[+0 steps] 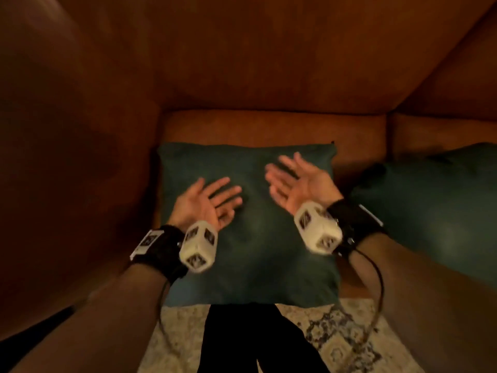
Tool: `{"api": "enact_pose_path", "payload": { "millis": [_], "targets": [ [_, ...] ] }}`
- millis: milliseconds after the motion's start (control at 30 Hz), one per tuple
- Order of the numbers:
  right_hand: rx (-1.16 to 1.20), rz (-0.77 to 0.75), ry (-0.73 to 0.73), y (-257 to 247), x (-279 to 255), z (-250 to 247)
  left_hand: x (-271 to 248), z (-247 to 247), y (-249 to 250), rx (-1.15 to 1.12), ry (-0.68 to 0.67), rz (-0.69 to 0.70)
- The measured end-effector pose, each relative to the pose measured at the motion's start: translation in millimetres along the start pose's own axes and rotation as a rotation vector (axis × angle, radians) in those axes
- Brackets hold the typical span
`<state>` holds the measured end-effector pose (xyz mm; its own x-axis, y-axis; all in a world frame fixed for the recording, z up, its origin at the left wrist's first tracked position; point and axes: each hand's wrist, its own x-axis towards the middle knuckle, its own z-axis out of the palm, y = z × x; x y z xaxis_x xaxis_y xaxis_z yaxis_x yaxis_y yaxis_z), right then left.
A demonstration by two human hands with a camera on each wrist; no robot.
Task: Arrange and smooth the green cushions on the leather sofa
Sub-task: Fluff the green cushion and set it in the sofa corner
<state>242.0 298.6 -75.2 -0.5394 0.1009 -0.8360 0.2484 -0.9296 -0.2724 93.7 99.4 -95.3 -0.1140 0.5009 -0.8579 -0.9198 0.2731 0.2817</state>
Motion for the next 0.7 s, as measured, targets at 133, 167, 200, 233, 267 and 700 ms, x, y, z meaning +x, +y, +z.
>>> {"api": "enact_pose_path", "payload": {
  "millis": [133, 167, 200, 233, 267, 700],
  "targets": [
    [0.424, -0.175, 0.201, -25, 1, -56, 2, -43, 37, -0.41, 0.244, 0.239],
    [0.46, -0.222, 0.229, -31, -6, -69, 0, -58, 47, -0.505, 0.312, 0.277],
    [0.47, -0.275, 0.265, -39, -12, -76, -2, -69, 58, -0.559, 0.35, 0.315],
    [0.515, -0.338, 0.301, -46, -16, -75, -2, -69, 69, -0.583, 0.334, 0.351],
    [0.598, -0.385, 0.29, -53, -12, -67, 3, -58, 78, -0.574, 0.285, 0.372],
    [0.217, -0.221, 0.381, -83, 13, -86, 27, -80, 109, -0.036, 0.474, 0.335]
  ]
}}
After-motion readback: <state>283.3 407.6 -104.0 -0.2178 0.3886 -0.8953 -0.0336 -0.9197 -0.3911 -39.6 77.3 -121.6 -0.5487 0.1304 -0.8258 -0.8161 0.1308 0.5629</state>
